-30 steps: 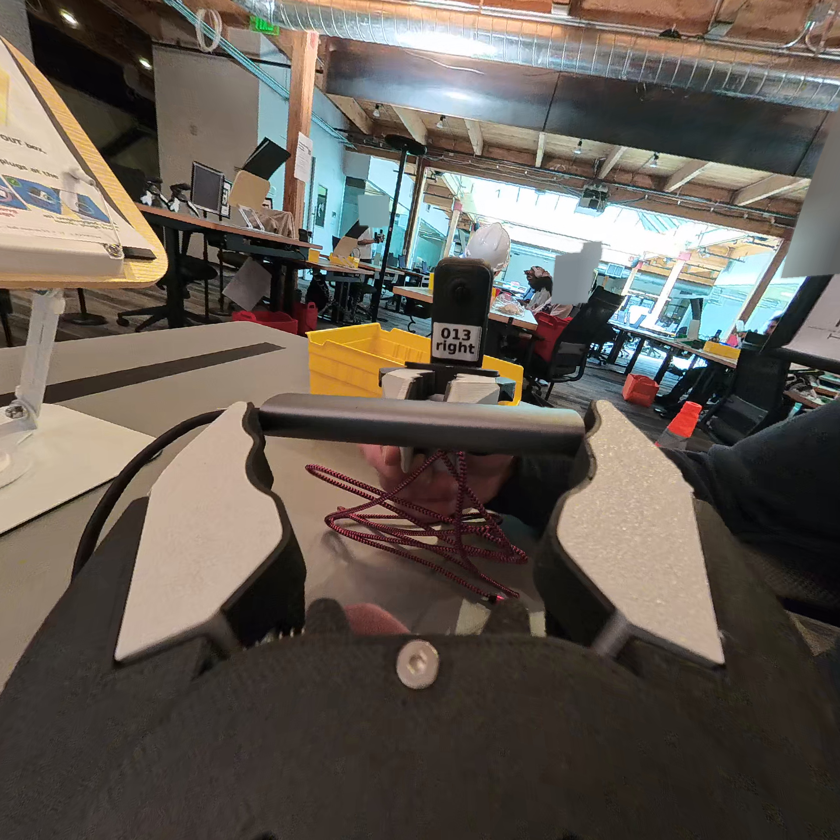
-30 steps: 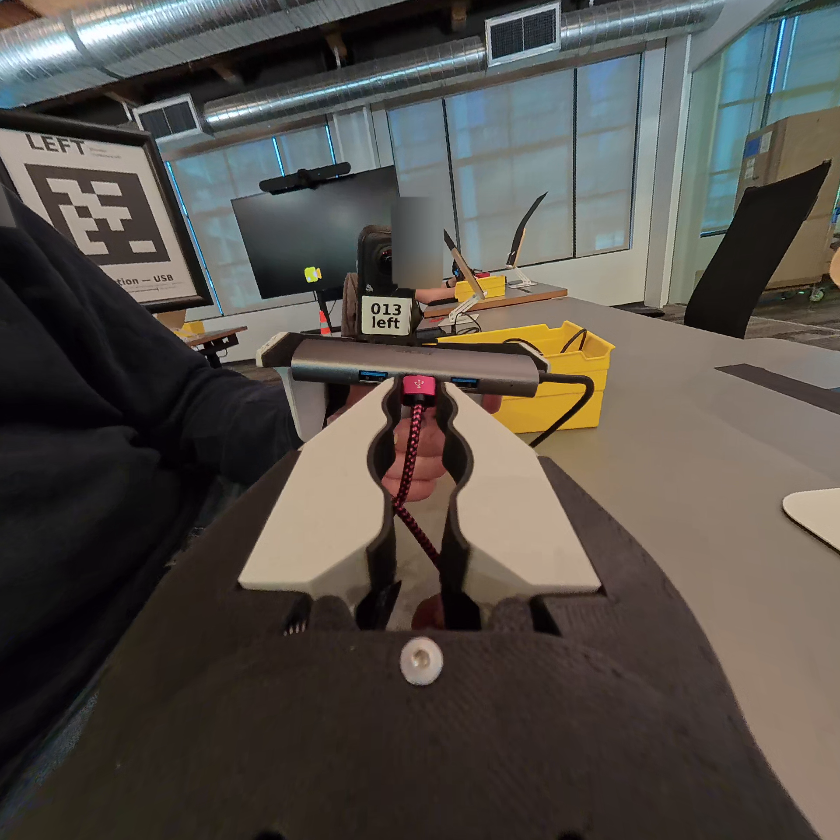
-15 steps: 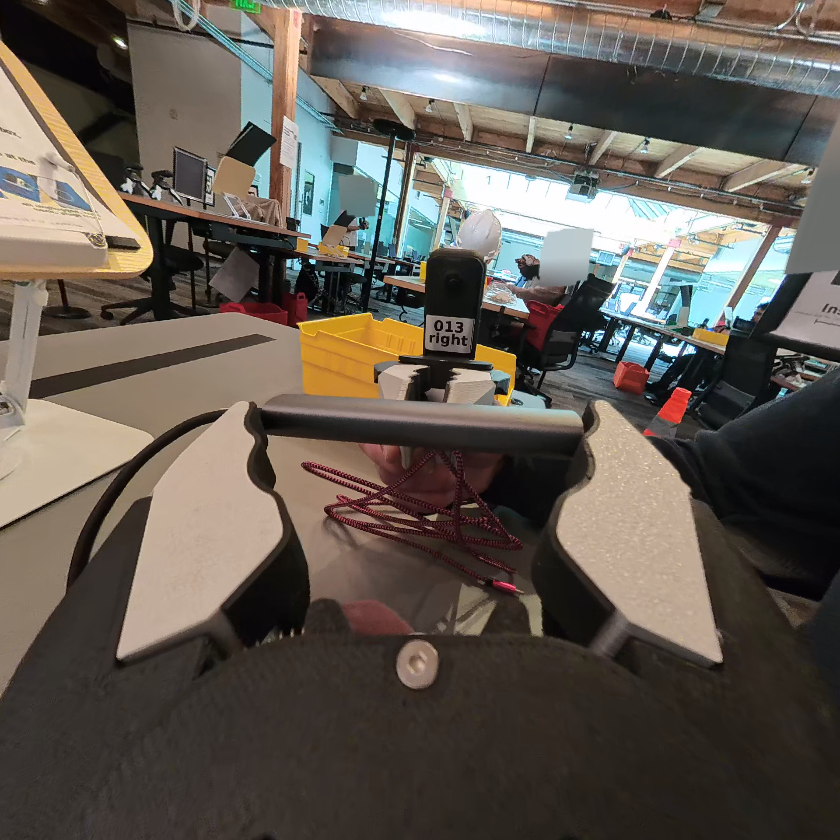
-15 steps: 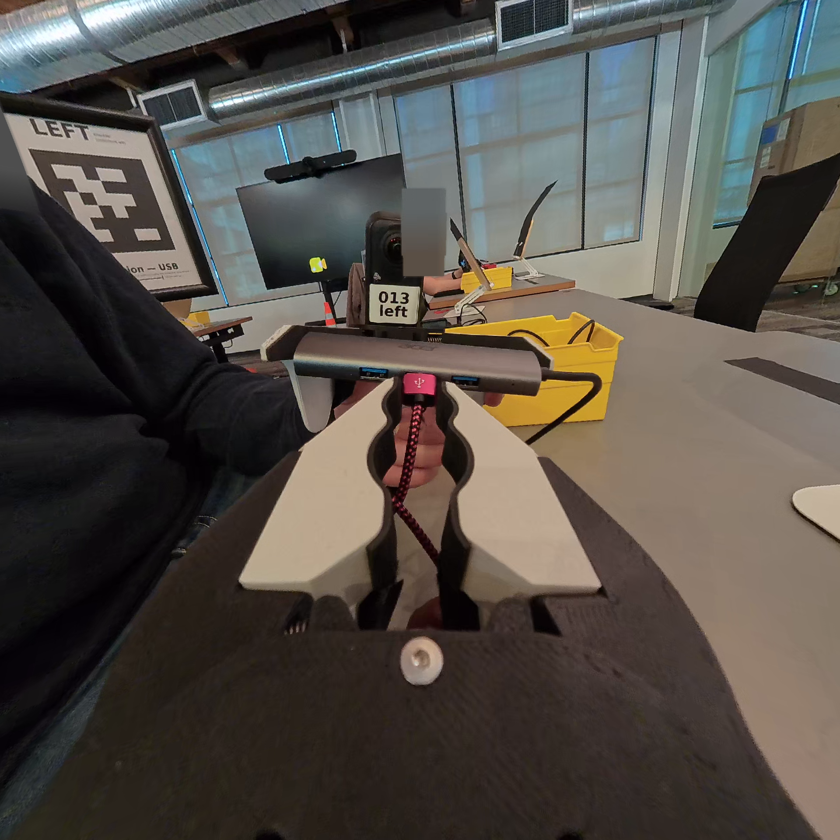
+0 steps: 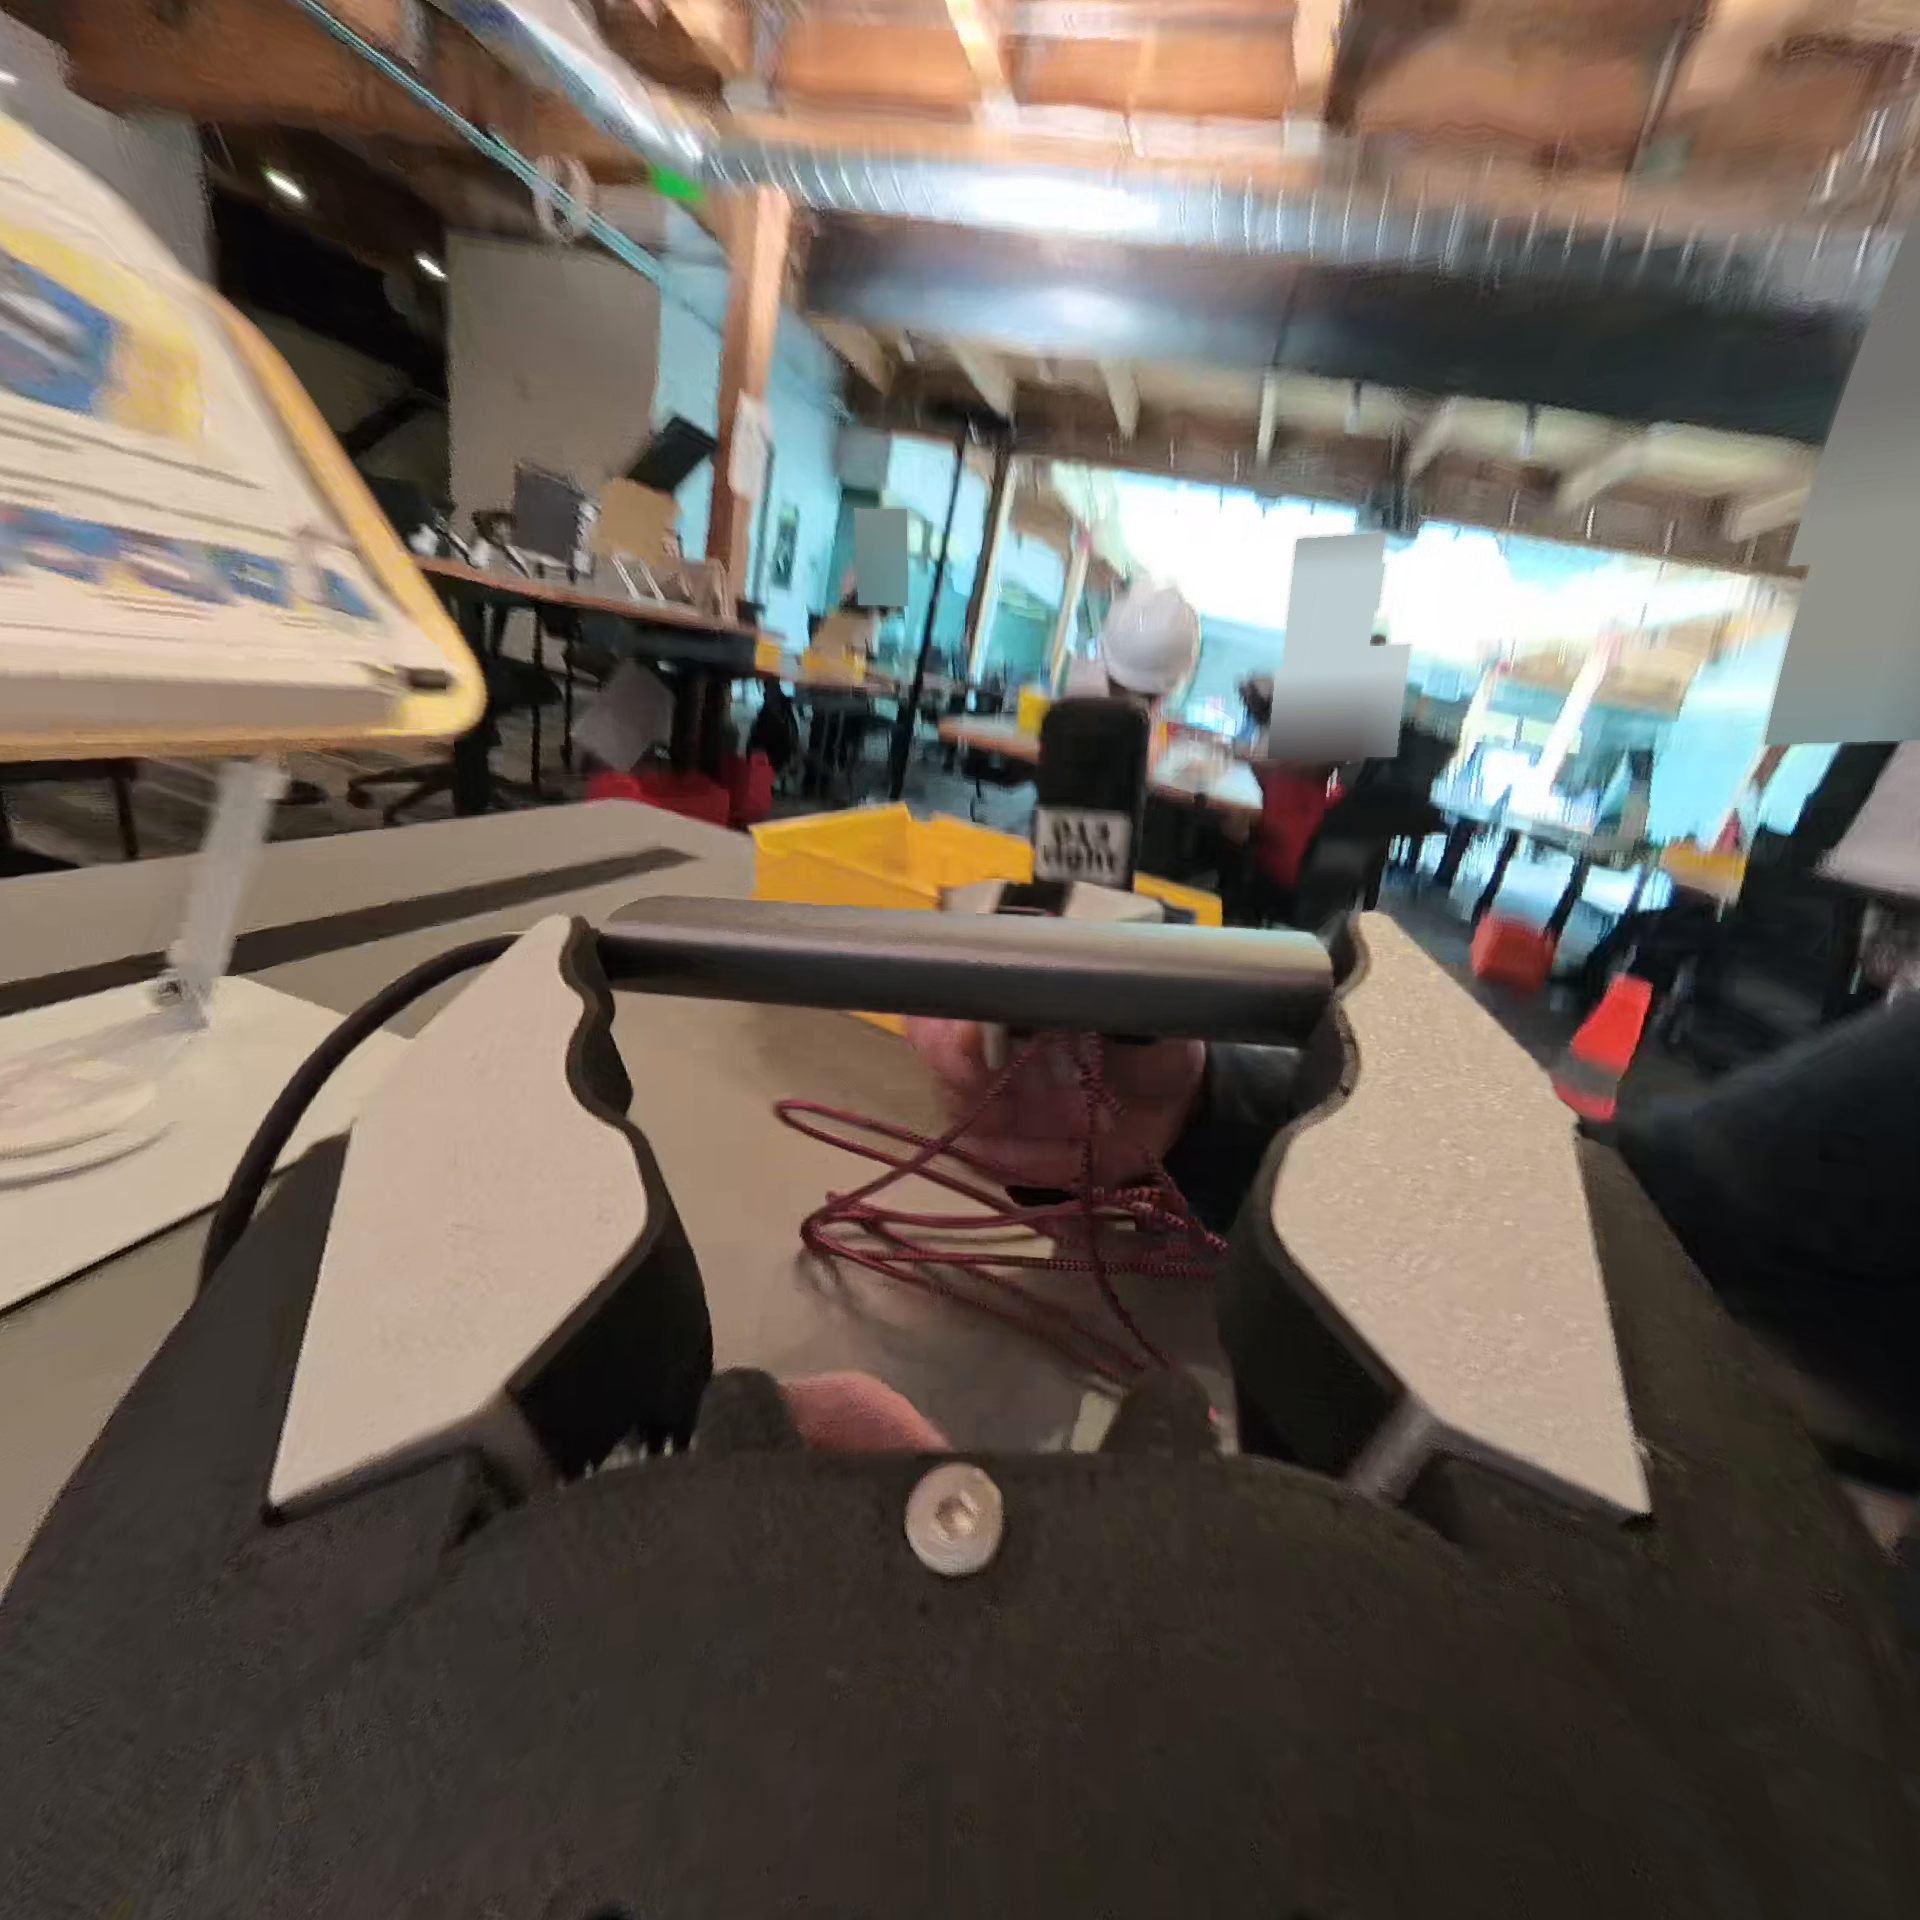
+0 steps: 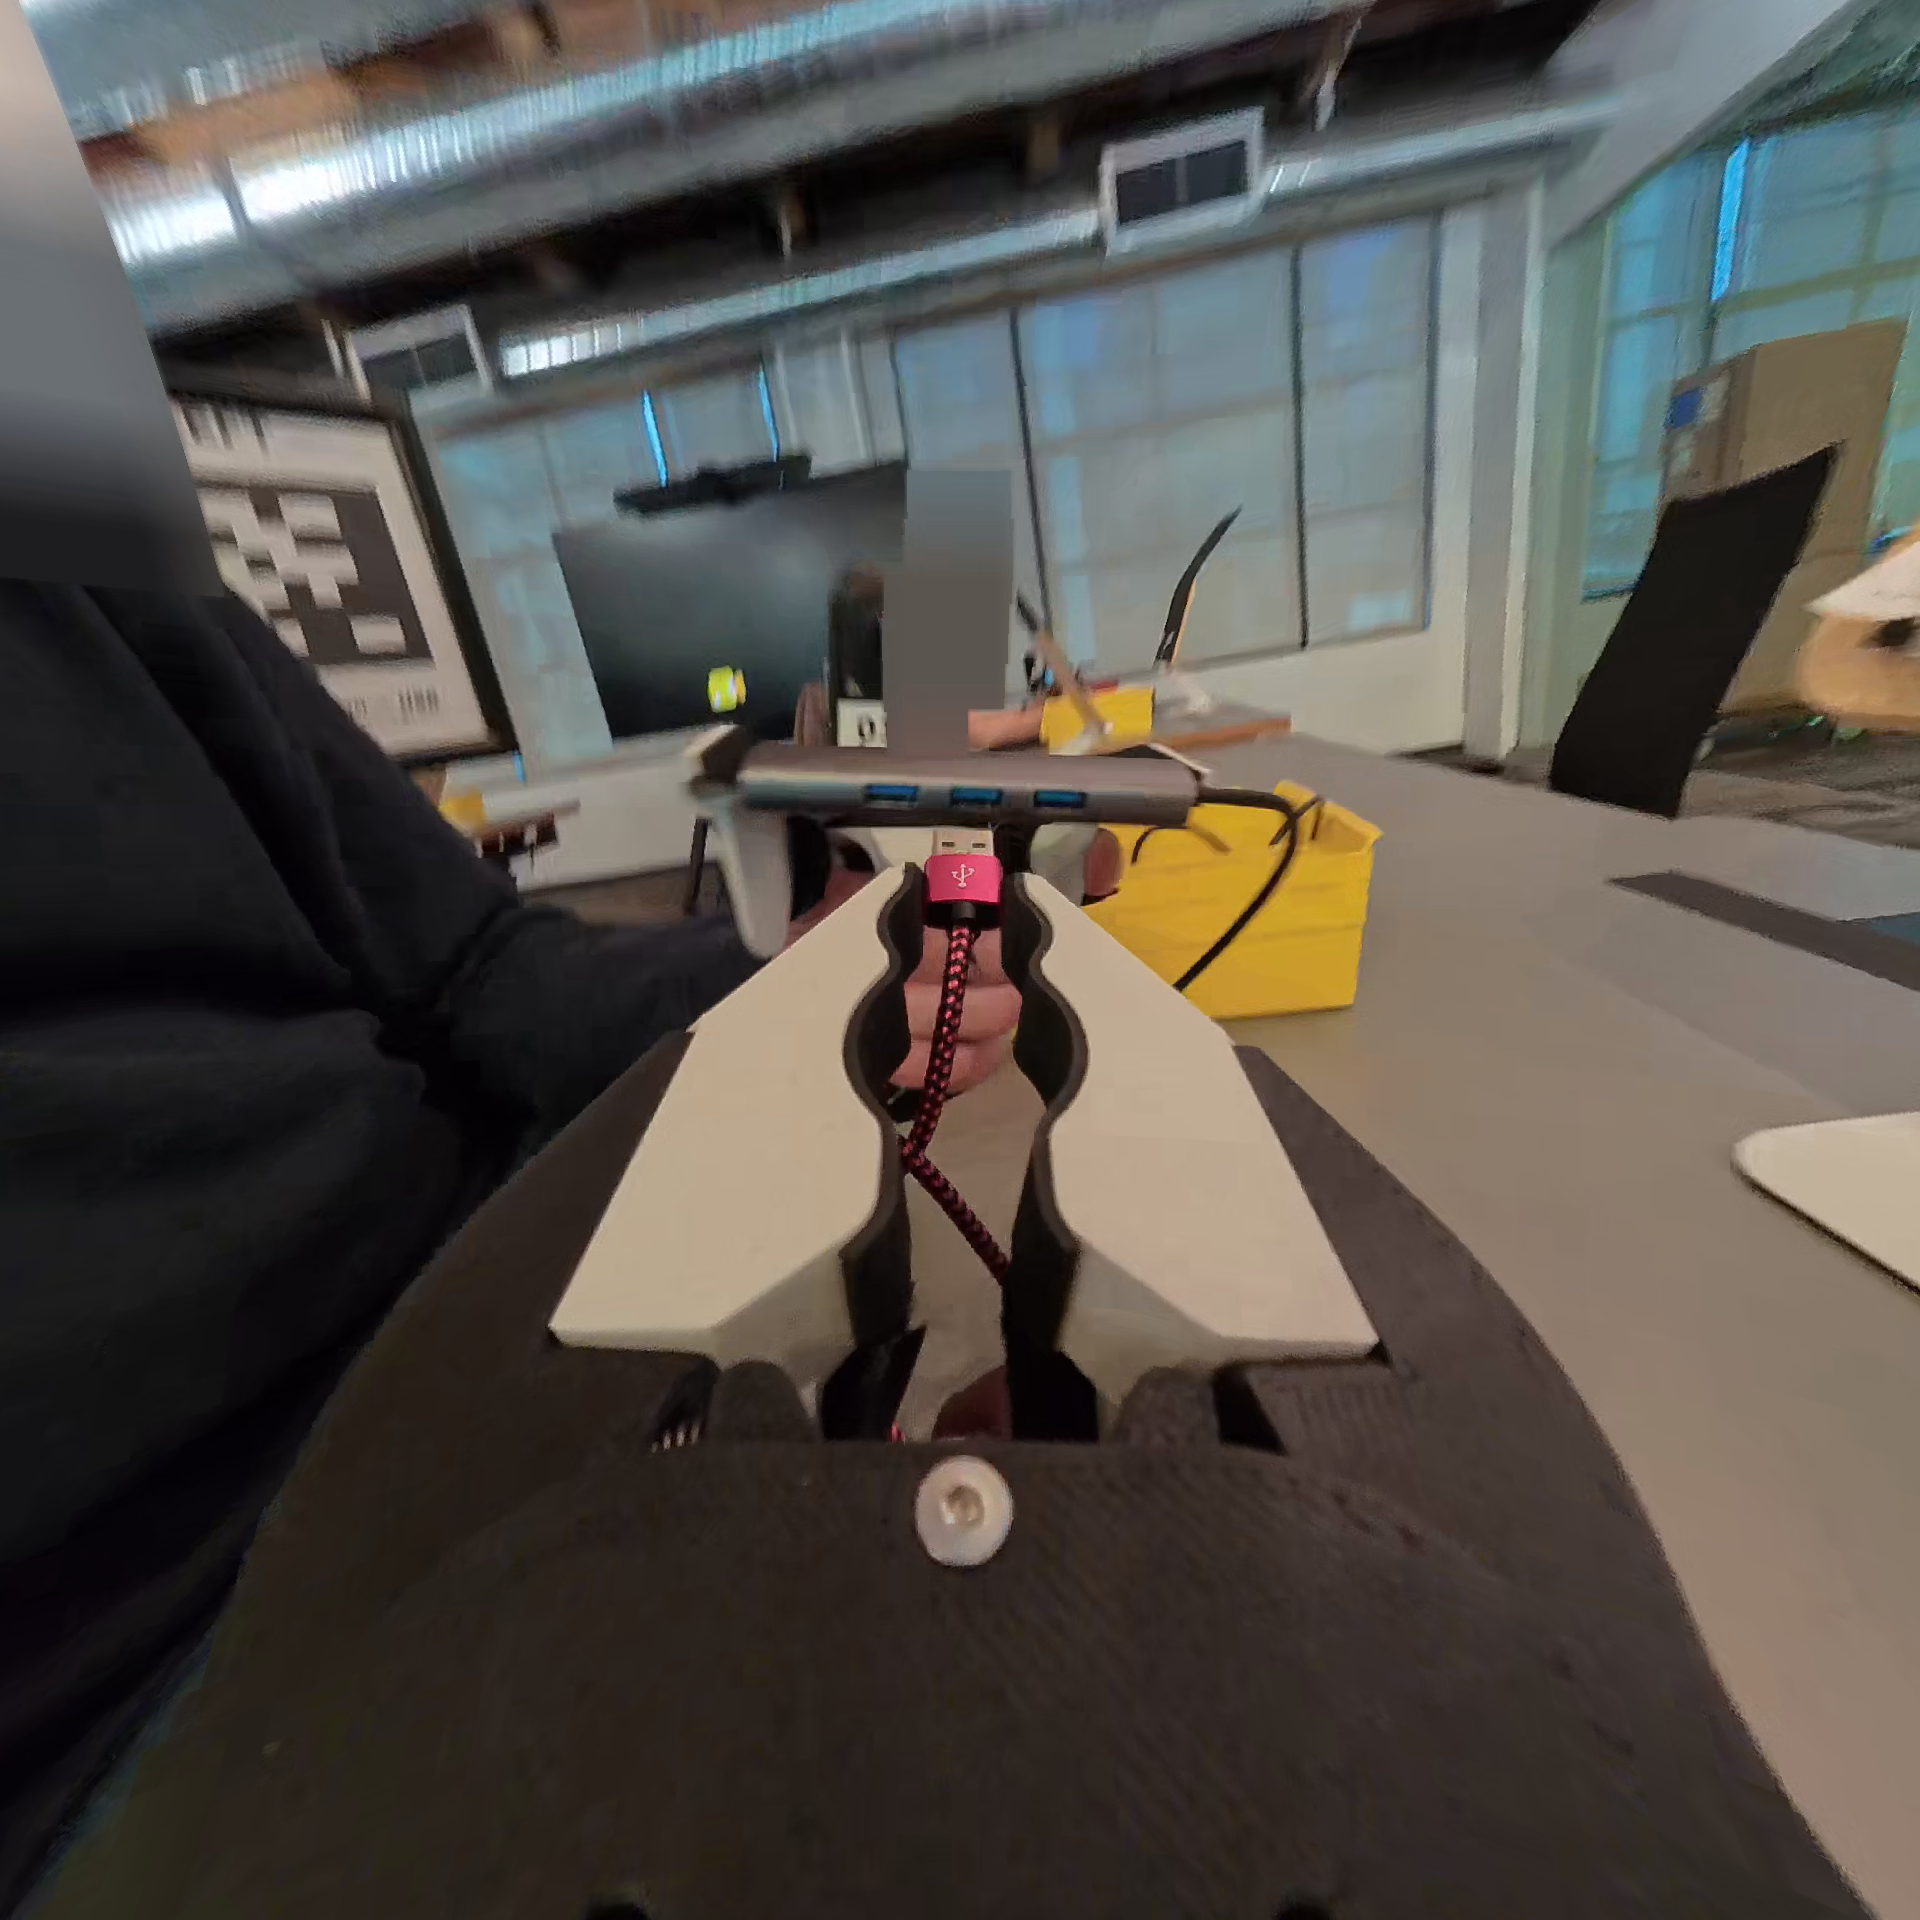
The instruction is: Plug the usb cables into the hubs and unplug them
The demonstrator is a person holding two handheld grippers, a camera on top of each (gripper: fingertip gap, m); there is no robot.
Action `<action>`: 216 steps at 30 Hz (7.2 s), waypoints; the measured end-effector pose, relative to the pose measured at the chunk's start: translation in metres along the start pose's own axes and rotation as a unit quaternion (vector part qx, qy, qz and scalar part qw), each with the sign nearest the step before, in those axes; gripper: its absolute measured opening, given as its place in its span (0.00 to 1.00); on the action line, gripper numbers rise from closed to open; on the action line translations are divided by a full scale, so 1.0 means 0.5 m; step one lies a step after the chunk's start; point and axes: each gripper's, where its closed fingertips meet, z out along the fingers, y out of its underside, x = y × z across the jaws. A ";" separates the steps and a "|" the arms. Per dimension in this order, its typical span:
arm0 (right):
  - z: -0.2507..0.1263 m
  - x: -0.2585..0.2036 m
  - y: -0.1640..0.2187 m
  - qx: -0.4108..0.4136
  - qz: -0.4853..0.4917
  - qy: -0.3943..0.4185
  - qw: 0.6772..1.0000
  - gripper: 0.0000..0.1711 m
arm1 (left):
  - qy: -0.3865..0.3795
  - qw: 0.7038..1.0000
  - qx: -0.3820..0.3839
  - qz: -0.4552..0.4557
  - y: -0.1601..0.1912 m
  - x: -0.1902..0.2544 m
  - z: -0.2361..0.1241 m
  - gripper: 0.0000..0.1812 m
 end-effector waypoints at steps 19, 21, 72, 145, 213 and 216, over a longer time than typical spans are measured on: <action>-0.035 0.014 -0.292 -0.081 -0.169 0.188 0.964 0.08 | -0.039 0.999 -0.005 0.022 -0.016 -0.051 -0.063 0.69; -0.053 0.008 -0.351 -0.075 -0.190 0.218 0.954 0.08 | -0.040 0.999 -0.002 0.021 -0.018 -0.052 -0.066 0.69; -0.729 0.023 -0.035 -0.493 -0.037 0.597 0.632 0.08 | -0.014 0.999 -0.035 0.011 0.019 -0.030 -0.047 0.69; -0.776 0.289 -0.117 -0.698 -0.248 0.462 0.487 0.09 | 0.057 0.996 -0.054 -0.035 0.025 0.023 -0.011 0.09; -0.200 0.012 -0.081 -0.453 -0.337 0.353 0.746 0.05 | -0.397 0.683 -0.612 -0.043 0.009 -0.496 -0.565 0.21; -0.155 0.018 -0.073 -0.440 -0.338 0.339 0.760 0.05 | -0.388 0.708 -0.590 0.012 -0.049 -0.470 -0.544 0.20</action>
